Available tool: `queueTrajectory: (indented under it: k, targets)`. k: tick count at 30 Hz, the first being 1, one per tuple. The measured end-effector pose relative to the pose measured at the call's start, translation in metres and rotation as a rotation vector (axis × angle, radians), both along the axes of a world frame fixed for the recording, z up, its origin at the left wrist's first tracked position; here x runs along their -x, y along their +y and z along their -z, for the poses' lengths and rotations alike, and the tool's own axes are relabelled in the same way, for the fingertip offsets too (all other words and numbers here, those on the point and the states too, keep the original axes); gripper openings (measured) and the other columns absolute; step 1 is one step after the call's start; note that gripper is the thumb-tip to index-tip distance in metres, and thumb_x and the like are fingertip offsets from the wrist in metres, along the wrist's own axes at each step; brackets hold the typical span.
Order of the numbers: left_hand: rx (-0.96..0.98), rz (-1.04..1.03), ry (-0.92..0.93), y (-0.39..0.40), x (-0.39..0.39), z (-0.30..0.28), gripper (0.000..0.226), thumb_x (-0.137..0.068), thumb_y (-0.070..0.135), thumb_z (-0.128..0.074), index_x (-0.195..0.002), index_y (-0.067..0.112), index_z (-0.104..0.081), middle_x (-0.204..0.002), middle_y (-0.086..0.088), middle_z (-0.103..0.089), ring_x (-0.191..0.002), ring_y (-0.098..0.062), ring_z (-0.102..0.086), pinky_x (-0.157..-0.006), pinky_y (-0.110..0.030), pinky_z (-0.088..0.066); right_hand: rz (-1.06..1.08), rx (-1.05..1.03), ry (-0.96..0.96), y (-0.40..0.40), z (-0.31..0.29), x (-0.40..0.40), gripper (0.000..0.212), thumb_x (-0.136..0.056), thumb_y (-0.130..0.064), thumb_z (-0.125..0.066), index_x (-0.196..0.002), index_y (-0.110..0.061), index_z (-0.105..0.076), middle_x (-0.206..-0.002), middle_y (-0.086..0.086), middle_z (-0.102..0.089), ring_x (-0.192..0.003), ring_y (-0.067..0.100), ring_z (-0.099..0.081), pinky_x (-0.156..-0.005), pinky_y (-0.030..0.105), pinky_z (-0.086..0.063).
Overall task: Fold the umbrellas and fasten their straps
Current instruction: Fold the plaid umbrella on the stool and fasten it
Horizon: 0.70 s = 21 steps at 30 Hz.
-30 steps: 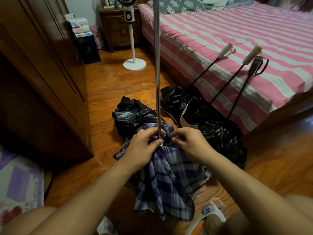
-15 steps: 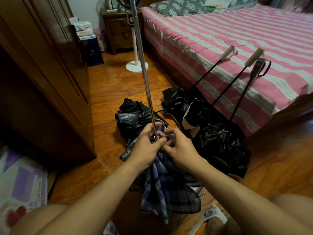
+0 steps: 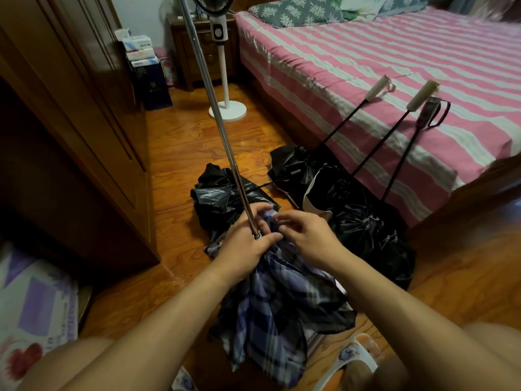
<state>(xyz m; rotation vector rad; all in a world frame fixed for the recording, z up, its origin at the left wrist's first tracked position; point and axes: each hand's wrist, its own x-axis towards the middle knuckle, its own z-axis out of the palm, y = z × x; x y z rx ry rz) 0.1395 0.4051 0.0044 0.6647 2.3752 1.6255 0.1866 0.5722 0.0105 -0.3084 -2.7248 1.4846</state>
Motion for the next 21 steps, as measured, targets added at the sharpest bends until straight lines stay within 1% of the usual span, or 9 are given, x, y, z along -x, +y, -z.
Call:
queueTrajectory:
  k: [2,5,7,10,13,15,17,19,21]
  targets:
    - [0.036,-0.004,0.057,-0.001,-0.002,-0.001,0.055,-0.083,0.015,-0.083,-0.128,0.031,-0.056,-0.088,0.008,-0.060,-0.080,0.001,-0.059,-0.076,-0.011,-0.044,-0.027,-0.010,0.015,-0.005,-0.001,-0.003,0.023,-0.099,-0.015,-0.062,-0.108,-0.033,-0.075,-0.105,-0.010,-0.074,-0.102,0.004,-0.067,-0.091,0.029,-0.055]
    - [0.074,-0.003,0.137,-0.002,-0.005,-0.003,0.055,-0.082,0.018,-0.083,-0.128,0.031,-0.057,-0.095,0.012,-0.057,-0.090,0.004,-0.056,-0.078,-0.003,-0.038,-0.058,0.076,-0.007,-0.007,-0.002,-0.005,0.031,-0.095,0.000,-0.059,-0.108,-0.022,-0.077,-0.102,-0.006,-0.076,-0.098,0.006,-0.070,-0.085,0.025,-0.056]
    - [0.080,-0.009,0.161,-0.001,-0.005,-0.002,0.051,-0.082,0.019,-0.083,-0.126,0.031,-0.057,-0.094,0.011,-0.056,-0.090,0.002,-0.056,-0.078,-0.005,-0.039,-0.030,0.223,-0.067,-0.008,-0.004,-0.007,0.033,-0.094,0.007,-0.058,-0.102,-0.019,-0.078,-0.097,0.000,-0.078,-0.093,0.012,-0.073,-0.080,0.025,-0.058]
    - [0.100,-0.052,0.147,0.001,-0.007,-0.001,0.042,-0.085,0.021,-0.080,-0.121,0.032,-0.059,-0.094,0.006,-0.054,-0.088,0.000,-0.052,-0.076,-0.008,-0.039,-0.029,0.397,-0.180,-0.008,-0.007,-0.010,0.032,-0.094,0.007,-0.057,-0.095,-0.017,-0.080,-0.092,0.007,-0.078,-0.090,0.021,-0.075,-0.081,0.032,-0.059]
    - [0.090,-0.031,0.108,0.002,-0.007,0.001,0.037,-0.090,0.019,-0.075,-0.121,0.030,-0.059,-0.093,0.006,-0.054,-0.084,0.001,-0.053,-0.075,-0.010,-0.041,-0.034,0.480,-0.270,-0.006,-0.010,-0.013,0.042,-0.092,0.014,-0.047,-0.102,-0.012,-0.077,-0.097,0.010,-0.077,-0.090,0.022,-0.073,-0.075,0.029,-0.055]
    - [0.075,-0.014,0.086,0.003,-0.006,0.000,0.030,-0.093,0.017,-0.071,-0.120,0.025,-0.059,-0.096,0.006,-0.056,-0.087,0.001,-0.055,-0.078,-0.013,-0.046,-0.007,0.535,-0.310,-0.002,-0.015,-0.011,0.041,-0.094,0.014,-0.046,-0.113,-0.011,-0.072,-0.108,0.012,-0.075,-0.102,0.025,-0.073,-0.084,0.034,-0.059]
    - [0.061,-0.009,0.062,0.003,-0.005,-0.002,0.022,-0.096,0.012,-0.067,-0.116,0.019,-0.059,-0.098,0.003,-0.059,-0.088,0.000,-0.057,-0.079,-0.012,-0.046,0.040,0.516,-0.296,0.005,-0.022,-0.009,0.036,-0.096,0.008,-0.054,-0.125,-0.011,-0.063,-0.111,0.012,-0.074,-0.100,0.025,-0.073,-0.093,0.041,-0.059]
    - [0.044,-0.001,-0.002,0.003,0.000,-0.005,0.018,-0.098,0.008,-0.063,-0.112,0.015,-0.057,-0.098,0.001,-0.061,-0.086,0.001,-0.057,-0.079,-0.010,-0.044,0.093,0.349,-0.206,0.013,-0.036,-0.012,0.036,-0.099,0.003,-0.055,-0.131,-0.012,-0.059,-0.114,0.009,-0.072,-0.097,0.019,-0.072,-0.092,0.040,-0.059]
    - [0.021,-0.008,-0.036,0.002,0.006,-0.009,0.018,-0.099,0.006,-0.061,-0.112,0.017,-0.055,-0.097,0.000,-0.062,-0.086,-0.002,-0.059,-0.082,-0.016,-0.045,0.106,0.182,-0.062,0.022,-0.066,-0.018,0.035,-0.101,-0.003,-0.057,-0.133,-0.018,-0.058,-0.120,0.002,-0.071,-0.105,0.016,-0.069,-0.093,0.039,-0.057]
